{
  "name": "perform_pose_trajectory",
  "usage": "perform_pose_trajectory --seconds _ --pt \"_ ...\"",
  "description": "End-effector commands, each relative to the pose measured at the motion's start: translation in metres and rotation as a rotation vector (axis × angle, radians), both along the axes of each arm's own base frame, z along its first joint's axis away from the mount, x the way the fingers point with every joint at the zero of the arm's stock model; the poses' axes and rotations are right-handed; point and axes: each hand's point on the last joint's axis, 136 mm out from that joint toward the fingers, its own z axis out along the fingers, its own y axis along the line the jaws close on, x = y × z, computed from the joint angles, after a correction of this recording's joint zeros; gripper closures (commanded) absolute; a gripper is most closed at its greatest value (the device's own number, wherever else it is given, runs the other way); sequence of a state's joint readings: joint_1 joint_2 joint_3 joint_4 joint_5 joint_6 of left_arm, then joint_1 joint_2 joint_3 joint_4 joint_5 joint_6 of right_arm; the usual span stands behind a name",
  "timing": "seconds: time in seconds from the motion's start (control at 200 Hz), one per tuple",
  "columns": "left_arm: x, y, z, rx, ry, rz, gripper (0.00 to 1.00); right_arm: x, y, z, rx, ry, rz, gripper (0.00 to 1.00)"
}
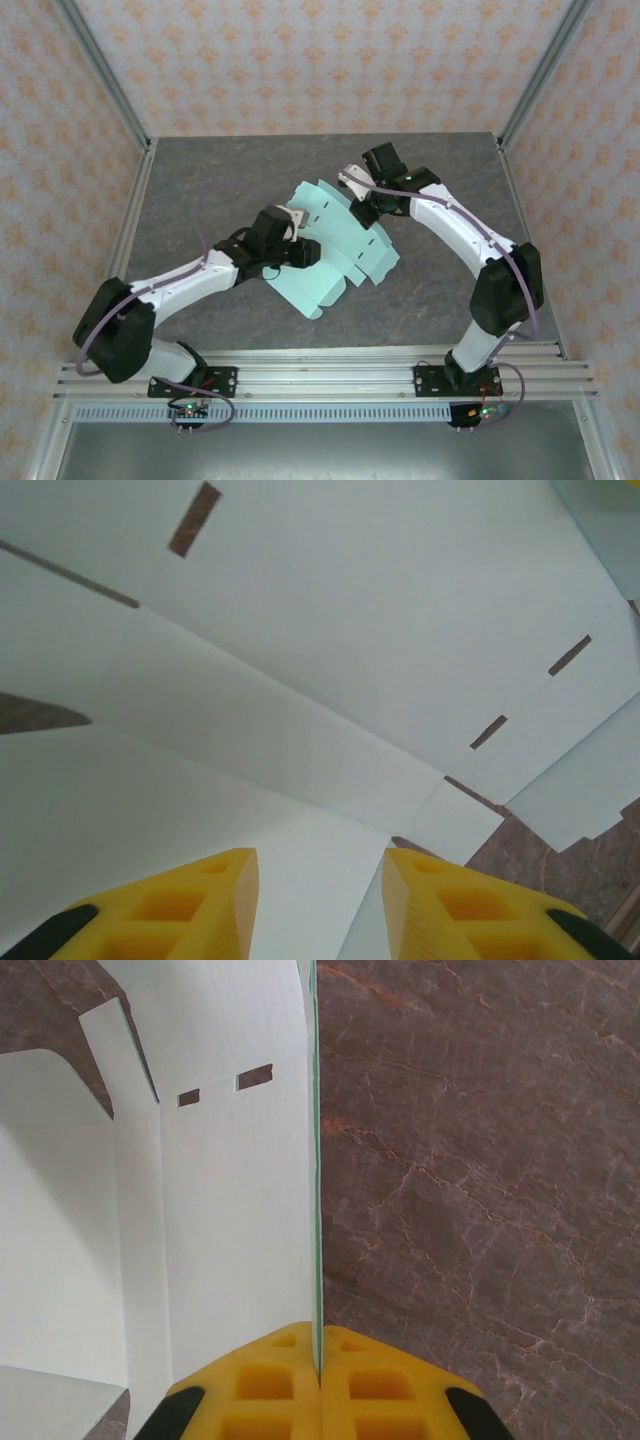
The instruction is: Fold the paper box
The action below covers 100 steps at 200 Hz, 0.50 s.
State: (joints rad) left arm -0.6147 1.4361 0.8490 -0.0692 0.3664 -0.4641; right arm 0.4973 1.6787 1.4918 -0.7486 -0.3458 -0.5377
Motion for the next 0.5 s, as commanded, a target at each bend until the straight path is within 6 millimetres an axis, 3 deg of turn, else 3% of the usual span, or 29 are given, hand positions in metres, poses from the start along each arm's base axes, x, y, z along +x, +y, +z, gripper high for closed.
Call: perform_pose_trajectory --seconds 0.0,0.15,0.495 --pt "0.028 -0.023 0.015 -0.075 -0.093 0.047 0.66 0.008 -0.002 0.012 0.0 -0.028 -0.039 1.0" --pt "0.039 -0.03 -0.008 -0.043 -0.066 0.059 0.72 0.01 -0.005 0.01 -0.021 -0.026 -0.047 1.0" --pt "0.052 -0.042 -0.033 -0.036 -0.048 0.056 0.81 0.008 -0.005 0.005 -0.02 -0.012 -0.051 1.0"
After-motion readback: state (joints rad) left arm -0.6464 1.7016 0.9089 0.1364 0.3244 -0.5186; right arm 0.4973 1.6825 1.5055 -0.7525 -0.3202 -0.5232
